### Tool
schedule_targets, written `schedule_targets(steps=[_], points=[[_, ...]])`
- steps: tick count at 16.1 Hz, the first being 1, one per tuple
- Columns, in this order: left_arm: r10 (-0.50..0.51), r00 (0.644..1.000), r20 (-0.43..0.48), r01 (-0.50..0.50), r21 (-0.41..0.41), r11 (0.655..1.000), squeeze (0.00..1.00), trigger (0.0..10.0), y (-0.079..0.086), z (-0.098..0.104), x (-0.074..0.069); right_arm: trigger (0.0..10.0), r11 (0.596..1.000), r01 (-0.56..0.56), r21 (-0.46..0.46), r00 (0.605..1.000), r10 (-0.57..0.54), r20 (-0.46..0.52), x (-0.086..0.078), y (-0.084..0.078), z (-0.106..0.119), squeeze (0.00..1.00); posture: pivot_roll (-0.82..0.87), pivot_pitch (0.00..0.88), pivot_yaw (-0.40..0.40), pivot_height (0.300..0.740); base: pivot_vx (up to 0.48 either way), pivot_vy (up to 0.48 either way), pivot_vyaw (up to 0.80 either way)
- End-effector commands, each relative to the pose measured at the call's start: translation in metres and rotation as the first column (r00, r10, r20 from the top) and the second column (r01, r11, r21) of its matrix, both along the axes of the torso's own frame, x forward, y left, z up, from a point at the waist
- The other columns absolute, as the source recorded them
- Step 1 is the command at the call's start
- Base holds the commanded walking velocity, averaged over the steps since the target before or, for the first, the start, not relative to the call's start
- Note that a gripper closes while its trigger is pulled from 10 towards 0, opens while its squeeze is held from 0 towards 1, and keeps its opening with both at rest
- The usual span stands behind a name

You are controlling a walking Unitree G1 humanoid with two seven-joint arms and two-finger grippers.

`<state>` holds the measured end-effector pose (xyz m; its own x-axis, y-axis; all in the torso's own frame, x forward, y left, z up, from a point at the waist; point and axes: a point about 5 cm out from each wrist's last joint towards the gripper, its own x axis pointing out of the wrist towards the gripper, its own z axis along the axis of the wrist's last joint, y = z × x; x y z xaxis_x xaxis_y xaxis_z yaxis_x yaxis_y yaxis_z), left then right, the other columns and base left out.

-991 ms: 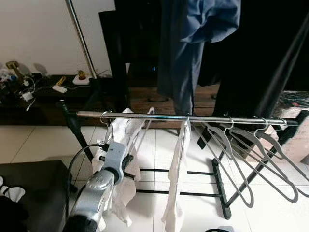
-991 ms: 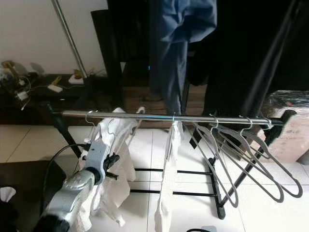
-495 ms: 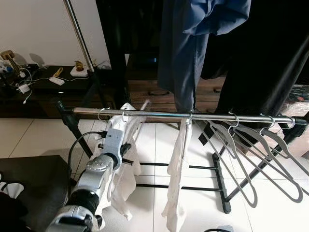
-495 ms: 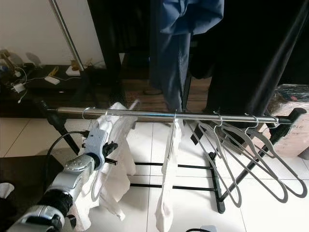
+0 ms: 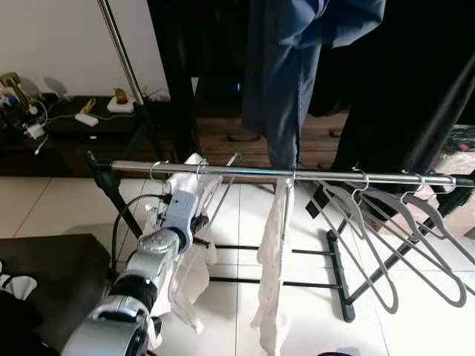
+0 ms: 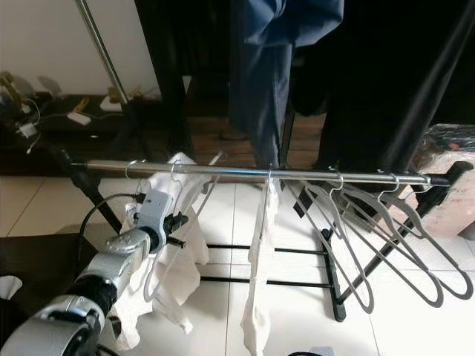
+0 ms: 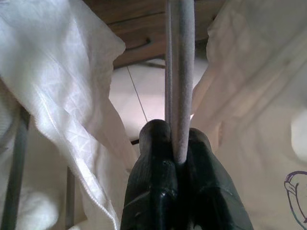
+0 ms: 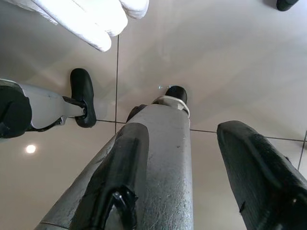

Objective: Hang hanger

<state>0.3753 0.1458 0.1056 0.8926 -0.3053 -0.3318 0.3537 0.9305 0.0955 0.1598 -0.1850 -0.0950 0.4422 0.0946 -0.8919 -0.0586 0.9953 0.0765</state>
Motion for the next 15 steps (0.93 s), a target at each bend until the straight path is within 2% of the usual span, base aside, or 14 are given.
schedule_targets(steps=[1,6,8,9,10,12,15], points=[[-0.019,0.999,-0.031,0.019,0.025,1.000,0.00,10.0,-0.002,-0.001,0.001,10.0,1.000,0.000,0.001,0.999,0.000,-0.045,-0.012,0.000,-0.005,0.00,0.06,0.204,-0.017,0.740,0.000,0.000,0.00],[0.025,0.993,-0.116,-0.025,0.004,1.000,0.00,10.0,0.000,-0.009,-0.001,10.0,1.000,0.005,0.003,0.999,-0.005,-0.043,-0.010,0.001,-0.004,0.00,0.06,0.197,-0.016,0.740,0.000,0.000,0.00],[0.031,0.994,-0.106,-0.032,-0.003,0.999,0.00,10.0,0.001,-0.010,-0.001,10.0,1.000,0.004,0.004,0.999,-0.004,-0.041,-0.009,0.001,-0.004,0.00,0.06,0.192,-0.016,0.740,0.000,0.000,0.00],[0.042,0.996,-0.073,-0.043,-0.021,0.999,0.77,10.0,0.001,-0.008,-0.002,10.0,1.000,0.004,0.006,0.999,-0.004,-0.038,-0.008,0.002,-0.003,0.00,0.07,0.189,-0.017,0.740,0.000,0.000,0.00],[0.051,0.997,-0.055,-0.053,-0.039,0.998,1.00,10.0,0.002,-0.008,-0.003,10.0,1.000,0.004,0.006,0.999,-0.004,-0.037,-0.008,0.002,-0.003,0.00,0.07,0.188,-0.017,0.740,0.000,0.000,0.00],[0.051,0.999,-0.018,-0.052,-0.060,0.997,1.00,10.0,0.002,-0.005,-0.004,10.0,1.000,0.009,0.007,0.999,-0.009,-0.035,-0.007,0.002,-0.003,0.00,0.07,0.186,-0.018,0.740,0.000,0.000,0.00],[0.066,0.996,0.066,-0.058,-0.116,0.991,1.00,10.0,0.002,0.001,-0.013,10.0,1.000,0.010,0.008,1.000,-0.010,-0.029,-0.005,0.002,-0.002,0.00,0.08,0.178,-0.019,0.740,0.000,0.000,0.00]])
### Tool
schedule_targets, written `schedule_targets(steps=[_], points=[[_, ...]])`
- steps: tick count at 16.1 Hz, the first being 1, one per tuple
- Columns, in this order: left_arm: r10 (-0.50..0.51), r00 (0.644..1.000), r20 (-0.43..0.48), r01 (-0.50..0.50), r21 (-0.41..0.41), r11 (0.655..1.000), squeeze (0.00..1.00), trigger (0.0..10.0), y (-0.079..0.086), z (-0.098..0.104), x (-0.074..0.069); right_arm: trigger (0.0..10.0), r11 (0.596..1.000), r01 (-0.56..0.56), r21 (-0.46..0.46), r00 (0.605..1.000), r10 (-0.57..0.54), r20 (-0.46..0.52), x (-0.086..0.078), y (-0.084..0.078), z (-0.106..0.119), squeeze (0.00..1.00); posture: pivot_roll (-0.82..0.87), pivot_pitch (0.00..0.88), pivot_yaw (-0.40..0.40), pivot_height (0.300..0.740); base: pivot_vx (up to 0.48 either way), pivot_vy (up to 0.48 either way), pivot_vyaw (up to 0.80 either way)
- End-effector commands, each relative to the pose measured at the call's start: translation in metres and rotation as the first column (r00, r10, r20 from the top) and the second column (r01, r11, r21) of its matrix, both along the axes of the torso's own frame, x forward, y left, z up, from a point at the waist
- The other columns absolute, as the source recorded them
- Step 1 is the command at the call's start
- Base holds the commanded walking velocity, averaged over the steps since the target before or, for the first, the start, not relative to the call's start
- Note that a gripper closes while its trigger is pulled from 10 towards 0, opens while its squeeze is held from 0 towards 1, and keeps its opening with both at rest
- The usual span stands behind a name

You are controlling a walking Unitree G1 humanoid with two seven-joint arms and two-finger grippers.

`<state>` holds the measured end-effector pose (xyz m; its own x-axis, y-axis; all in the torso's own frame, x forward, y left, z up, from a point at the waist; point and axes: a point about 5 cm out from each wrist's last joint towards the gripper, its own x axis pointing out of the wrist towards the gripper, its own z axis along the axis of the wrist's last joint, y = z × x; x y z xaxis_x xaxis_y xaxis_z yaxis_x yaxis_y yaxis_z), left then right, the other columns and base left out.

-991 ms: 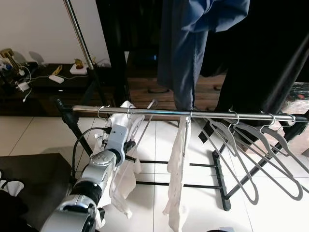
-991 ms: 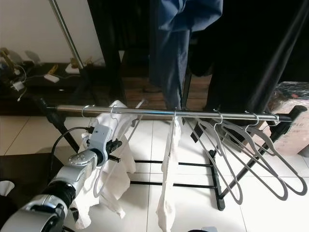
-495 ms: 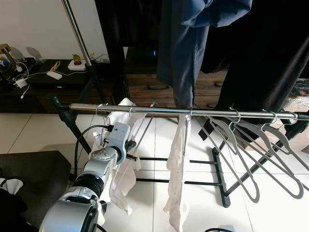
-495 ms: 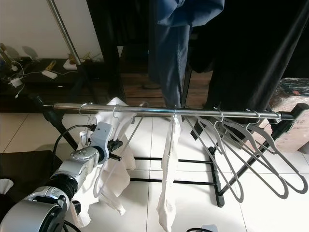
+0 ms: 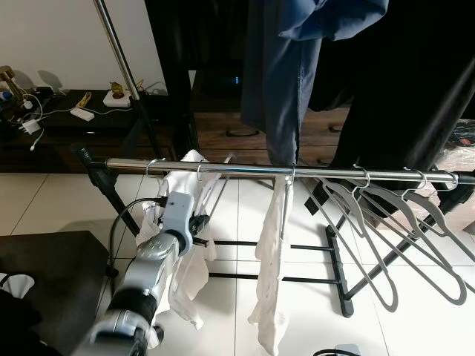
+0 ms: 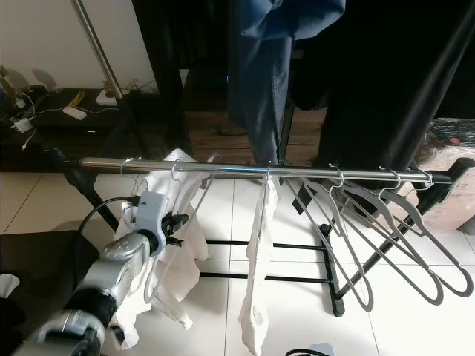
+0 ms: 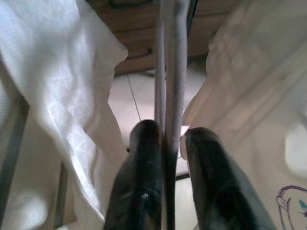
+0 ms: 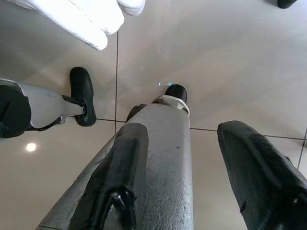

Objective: Hang hanger

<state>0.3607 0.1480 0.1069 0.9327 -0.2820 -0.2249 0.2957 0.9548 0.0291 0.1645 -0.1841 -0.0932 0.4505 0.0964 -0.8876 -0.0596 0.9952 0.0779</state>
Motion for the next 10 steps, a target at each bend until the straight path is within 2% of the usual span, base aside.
schedule_targets(steps=[1,4,7,8,9,10], points=[[-0.008,1.000,0.020,0.008,-0.025,1.000,1.00,10.0,-0.003,0.002,-0.007,10.0,1.000,0.008,0.006,0.999,-0.008,-0.037,-0.009,0.001,-0.004,0.00,0.08,0.175,-0.019,0.740,0.000,0.000,0.00],[-0.023,0.997,0.074,0.024,-0.018,1.000,1.00,10.0,-0.005,0.006,-0.029,10.0,1.000,0.007,0.007,0.999,-0.006,-0.037,-0.009,0.001,-0.004,0.00,0.08,0.166,-0.014,0.740,0.000,0.000,0.00],[0.002,0.986,0.169,0.000,-0.014,1.000,1.00,10.0,0.000,0.021,-0.062,10.0,1.000,0.007,0.007,0.999,-0.007,-0.038,-0.008,0.002,-0.004,0.00,0.09,0.148,-0.007,0.740,0.000,0.000,0.00],[0.014,0.981,0.196,-0.012,-0.011,1.000,0.82,10.0,0.004,0.024,-0.070,10.0,1.000,0.007,0.007,0.999,-0.007,-0.038,-0.008,0.002,-0.004,0.00,0.09,0.139,-0.005,0.740,0.000,0.000,0.00],[0.028,0.977,0.211,-0.025,-0.018,1.000,0.30,10.0,0.007,0.027,-0.078,10.0,1.000,0.007,0.006,0.999,-0.007,-0.039,-0.008,0.002,-0.004,0.00,0.08,0.134,-0.004,0.740,0.000,0.000,0.00],[0.109,0.961,0.254,-0.110,-0.011,0.994,0.00,10.0,0.020,0.031,-0.097,10.0,1.000,0.009,0.003,0.999,-0.009,-0.040,-0.008,0.002,-0.004,0.00,0.09,0.120,-0.002,0.740,0.000,0.000,0.00]])
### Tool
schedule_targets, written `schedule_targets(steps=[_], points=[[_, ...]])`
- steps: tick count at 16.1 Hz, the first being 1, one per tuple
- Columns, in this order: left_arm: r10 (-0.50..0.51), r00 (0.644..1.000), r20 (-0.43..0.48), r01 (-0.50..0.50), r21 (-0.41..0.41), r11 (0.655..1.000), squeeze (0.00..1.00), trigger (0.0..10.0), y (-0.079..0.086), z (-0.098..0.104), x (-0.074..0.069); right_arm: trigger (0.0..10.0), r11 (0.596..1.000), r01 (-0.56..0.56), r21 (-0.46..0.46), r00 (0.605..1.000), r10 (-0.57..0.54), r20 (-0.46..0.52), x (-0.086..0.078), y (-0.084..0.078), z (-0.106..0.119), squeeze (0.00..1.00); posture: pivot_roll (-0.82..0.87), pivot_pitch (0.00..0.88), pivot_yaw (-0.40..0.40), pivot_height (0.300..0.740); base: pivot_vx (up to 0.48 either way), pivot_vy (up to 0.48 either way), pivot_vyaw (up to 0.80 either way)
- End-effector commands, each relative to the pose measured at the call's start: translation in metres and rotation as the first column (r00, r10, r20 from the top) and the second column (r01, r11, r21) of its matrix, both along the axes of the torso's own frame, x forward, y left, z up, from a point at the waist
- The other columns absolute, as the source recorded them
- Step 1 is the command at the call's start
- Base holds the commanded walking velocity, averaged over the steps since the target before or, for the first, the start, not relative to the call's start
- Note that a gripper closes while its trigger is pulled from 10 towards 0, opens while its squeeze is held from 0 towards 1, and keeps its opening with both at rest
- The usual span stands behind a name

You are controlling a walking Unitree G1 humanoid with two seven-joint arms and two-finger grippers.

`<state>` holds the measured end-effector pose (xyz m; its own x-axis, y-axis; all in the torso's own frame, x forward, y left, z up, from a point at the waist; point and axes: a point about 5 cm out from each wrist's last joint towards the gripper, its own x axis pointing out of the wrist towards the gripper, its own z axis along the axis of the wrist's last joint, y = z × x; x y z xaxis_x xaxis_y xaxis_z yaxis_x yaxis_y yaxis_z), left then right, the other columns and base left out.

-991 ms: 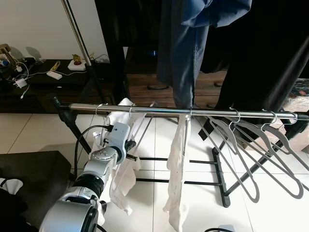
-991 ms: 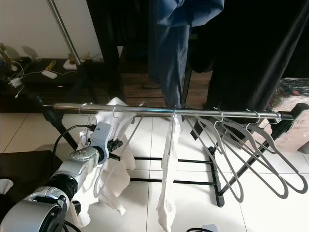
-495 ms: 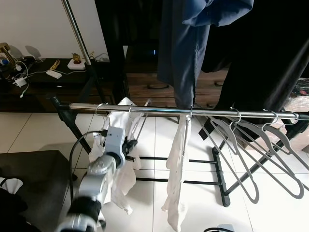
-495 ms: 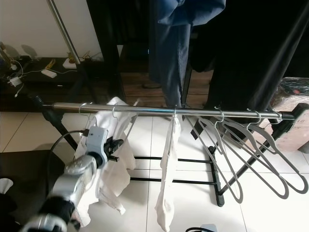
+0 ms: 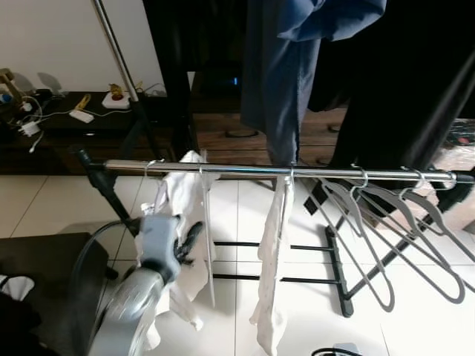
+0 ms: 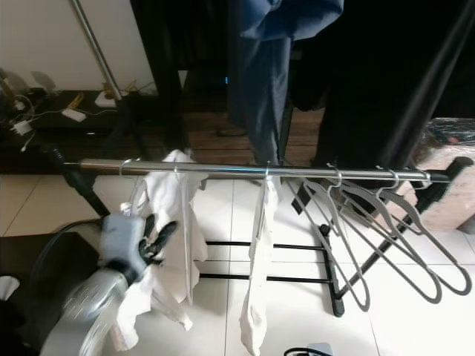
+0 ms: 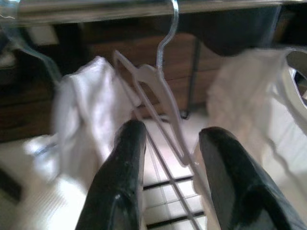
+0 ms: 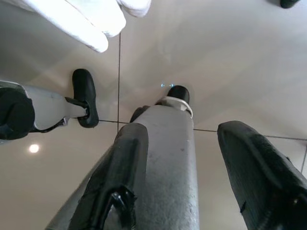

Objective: Hang hanger

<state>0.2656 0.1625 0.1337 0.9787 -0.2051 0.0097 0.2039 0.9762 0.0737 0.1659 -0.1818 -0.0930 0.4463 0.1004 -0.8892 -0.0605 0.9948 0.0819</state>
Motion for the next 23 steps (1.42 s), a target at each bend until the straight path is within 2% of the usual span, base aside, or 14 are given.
schedule_targets(steps=[1,3,5,6,7,8,9,11,16,23], points=[[0.059,0.998,0.025,-0.059,0.011,0.998,0.00,10.0,0.009,0.005,-0.007,10.0,1.000,0.011,-0.002,0.999,-0.011,-0.035,-0.009,-0.001,-0.004,0.00,0.09,0.118,-0.002,0.740,0.000,0.000,0.00],[0.184,0.981,0.063,-0.188,0.056,0.981,0.00,10.0,0.030,0.005,-0.030,10.0,1.000,0.004,-0.012,0.999,-0.005,-0.035,-0.008,-0.001,-0.004,0.00,0.10,0.104,-0.006,0.740,0.000,0.000,0.00],[0.264,0.964,0.030,-0.264,-0.007,0.965,0.00,10.0,0.042,-0.001,-0.036,10.0,1.000,-0.010,-0.017,0.999,0.010,-0.037,-0.008,-0.002,-0.003,0.00,0.10,0.089,-0.008,0.740,0.000,0.000,0.00],[0.265,0.964,0.023,-0.265,0.052,0.963,0.00,10.0,0.046,-0.006,-0.038,10.0,1.000,-0.015,-0.018,0.999,0.014,-0.035,-0.007,-0.001,-0.003,0.00,0.10,0.086,-0.009,0.740,0.000,0.000,0.00],[0.216,0.976,0.034,-0.218,0.146,0.965,0.00,10.0,0.042,-0.007,-0.038,10.0,1.000,-0.015,-0.018,0.999,0.014,-0.033,-0.007,-0.001,-0.003,0.00,0.10,0.078,-0.007,0.740,0.000,0.000,0.00],[0.178,0.984,0.029,-0.181,0.165,0.970,0.00,10.0,0.036,-0.009,-0.038,10.0,1.000,-0.013,-0.010,1.000,0.013,-0.028,-0.006,0.000,-0.003,0.00,0.10,0.068,-0.004,0.740,0.000,0.000,0.00],[0.194,0.981,0.024,-0.196,0.129,0.972,0.00,10.0,0.036,-0.009,-0.038,10.0,1.000,-0.013,-0.006,1.000,0.013,-0.025,-0.005,0.000,-0.002,0.00,0.10,0.068,-0.004,0.740,0.000,0.000,0.00],[0.188,0.982,0.017,-0.189,0.118,0.975,0.00,10.0,0.028,-0.012,-0.041,10.0,0.999,-0.035,-0.010,0.999,0.035,-0.025,-0.004,0.001,-0.002,0.00,0.10,0.057,-0.004,0.740,0.000,0.000,0.80],[0.178,0.984,0.026,-0.180,0.136,0.974,0.00,10.0,0.026,-0.013,-0.038,10.0,0.999,-0.037,-0.007,0.999,0.037,-0.027,-0.003,0.002,-0.001,0.00,0.11,0.063,-0.001,0.740,0.000,0.000,0.80],[0.194,0.981,-0.001,-0.193,0.120,0.974,0.00,10.0,0.025,-0.016,-0.038,10.0,0.998,-0.058,-0.012,0.998,0.058,-0.036,-0.003,0.001,-0.002,0.00,0.11,0.077,-0.004,0.740,0.000,0.000,0.80]])
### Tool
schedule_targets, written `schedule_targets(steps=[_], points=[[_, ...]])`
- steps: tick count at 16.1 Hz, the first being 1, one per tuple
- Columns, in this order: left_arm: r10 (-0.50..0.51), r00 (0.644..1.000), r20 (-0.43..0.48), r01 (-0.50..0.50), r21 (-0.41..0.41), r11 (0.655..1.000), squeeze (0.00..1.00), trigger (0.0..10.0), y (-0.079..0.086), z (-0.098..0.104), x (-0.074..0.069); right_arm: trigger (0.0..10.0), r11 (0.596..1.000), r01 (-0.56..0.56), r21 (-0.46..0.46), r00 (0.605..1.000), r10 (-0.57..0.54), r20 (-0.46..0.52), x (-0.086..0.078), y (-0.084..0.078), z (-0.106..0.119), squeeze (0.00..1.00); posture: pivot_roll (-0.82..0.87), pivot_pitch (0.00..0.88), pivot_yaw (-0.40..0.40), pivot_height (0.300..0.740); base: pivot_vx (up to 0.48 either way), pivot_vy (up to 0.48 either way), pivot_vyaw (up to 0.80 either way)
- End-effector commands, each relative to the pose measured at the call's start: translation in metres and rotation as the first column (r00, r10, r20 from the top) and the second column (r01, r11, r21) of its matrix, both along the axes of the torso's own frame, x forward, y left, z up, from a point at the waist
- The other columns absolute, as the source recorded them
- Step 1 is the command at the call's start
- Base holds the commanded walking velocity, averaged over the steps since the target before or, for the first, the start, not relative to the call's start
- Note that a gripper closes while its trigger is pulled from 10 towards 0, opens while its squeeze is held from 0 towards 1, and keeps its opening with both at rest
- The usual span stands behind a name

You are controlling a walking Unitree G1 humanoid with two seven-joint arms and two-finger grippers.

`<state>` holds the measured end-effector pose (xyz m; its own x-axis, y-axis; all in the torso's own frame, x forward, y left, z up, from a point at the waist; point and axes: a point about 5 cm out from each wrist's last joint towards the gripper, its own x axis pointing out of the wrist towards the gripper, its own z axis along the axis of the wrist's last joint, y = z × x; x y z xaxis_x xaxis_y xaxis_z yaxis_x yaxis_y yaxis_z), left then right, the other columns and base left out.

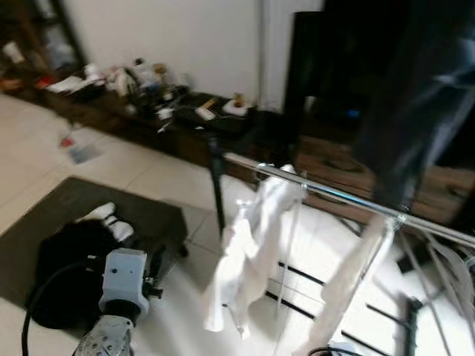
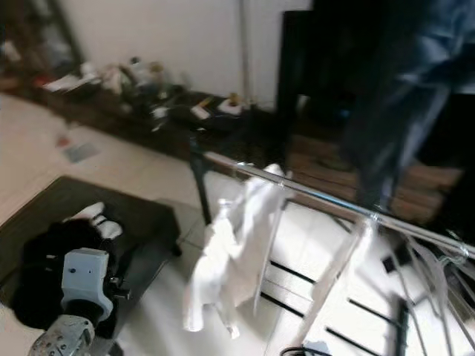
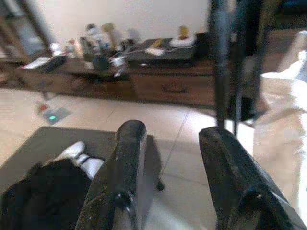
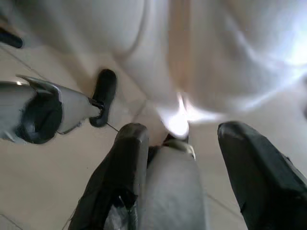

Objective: Hang hanger

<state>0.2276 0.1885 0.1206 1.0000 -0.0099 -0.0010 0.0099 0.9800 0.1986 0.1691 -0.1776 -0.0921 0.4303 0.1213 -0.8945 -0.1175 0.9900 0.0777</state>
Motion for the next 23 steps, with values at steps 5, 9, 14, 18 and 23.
schedule_targets(steps=[5,9,14,18,23], points=[[-0.023,1.000,-0.005,0.023,0.003,1.000,0.00,10.0,-0.0048,-0.0017,-0.0004,10.0,1.000,0.012,-0.011,1.000,-0.013,-0.029,-0.0071,-0.0037,-0.0027,0.00,0.12,0.083,-0.006,0.740,0.000,0.190,0.57],[-0.008,1.000,-0.030,0.008,-0.018,1.000,0.00,10.0,-0.0045,-0.0058,-0.0001,10.0,0.998,0.053,-0.043,0.998,-0.054,-0.026,-0.0071,-0.0062,-0.0029,0.00,0.12,0.088,-0.007,0.740,0.000,0.000,0.00],[0.009,0.999,-0.049,-0.010,-0.025,1.000,0.00,10.0,-0.0014,-0.0080,0.0013,10.0,0.997,0.070,-0.043,0.997,-0.071,-0.026,-0.0069,-0.0064,-0.0029,0.00,0.12,0.096,-0.012,0.740,0.000,0.384,0.00],[0.002,0.998,-0.057,-0.003,-0.024,1.000,0.00,10.0,-0.0012,-0.0098,0.0042,10.0,0.996,0.078,-0.050,0.996,-0.079,-0.029,-0.0075,-0.0071,-0.0032,0.00,0.12,0.101,-0.015,0.740,0.000,0.480,0.00],[-0.003,0.998,-0.066,0.002,-0.019,1.000,0.00,10.0,-0.0006,-0.0109,0.0060,10.0,0.994,0.097,-0.050,0.994,-0.099,-0.040,-0.0092,-0.0073,-0.0039,0.00,0.12,0.105,-0.015,0.740,0.000,0.480,-0.24]])
